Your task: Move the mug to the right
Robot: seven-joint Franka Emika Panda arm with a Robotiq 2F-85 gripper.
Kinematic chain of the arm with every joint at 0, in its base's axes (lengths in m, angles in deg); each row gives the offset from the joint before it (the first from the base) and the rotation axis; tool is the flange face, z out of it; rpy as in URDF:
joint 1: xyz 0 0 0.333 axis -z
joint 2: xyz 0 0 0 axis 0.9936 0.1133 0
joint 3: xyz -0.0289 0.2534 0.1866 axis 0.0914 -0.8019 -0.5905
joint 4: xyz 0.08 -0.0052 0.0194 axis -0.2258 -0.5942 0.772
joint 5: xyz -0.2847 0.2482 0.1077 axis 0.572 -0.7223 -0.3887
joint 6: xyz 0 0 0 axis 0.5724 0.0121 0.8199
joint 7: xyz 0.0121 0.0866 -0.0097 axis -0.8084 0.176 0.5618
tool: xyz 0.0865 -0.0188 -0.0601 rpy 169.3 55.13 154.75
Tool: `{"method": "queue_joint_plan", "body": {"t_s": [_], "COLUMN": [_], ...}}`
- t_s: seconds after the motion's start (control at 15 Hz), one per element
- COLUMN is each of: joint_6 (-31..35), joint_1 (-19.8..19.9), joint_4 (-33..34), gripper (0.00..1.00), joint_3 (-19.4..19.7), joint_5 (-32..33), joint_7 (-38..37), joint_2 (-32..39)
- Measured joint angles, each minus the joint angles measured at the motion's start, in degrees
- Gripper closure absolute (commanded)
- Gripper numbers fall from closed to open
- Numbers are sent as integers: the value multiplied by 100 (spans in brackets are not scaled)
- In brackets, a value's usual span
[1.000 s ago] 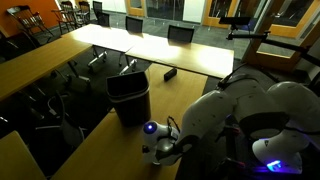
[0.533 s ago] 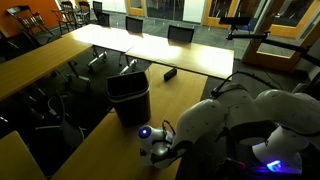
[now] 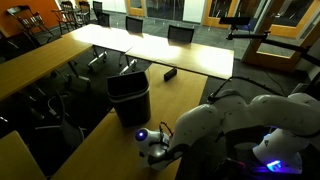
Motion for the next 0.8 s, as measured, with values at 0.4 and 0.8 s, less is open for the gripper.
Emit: {"method": "queue_joint_plan", "body": {"t_s": [0.4, 0.8], "joint_6": [-12, -21], "joint_1": [-13, -13], "joint_4": [190, 197], "gripper": [97, 97], "joint_3": [14, 38], "joint_5": [3, 3], "joint_7": [-1, -1], "joint_2": [147, 142]}}
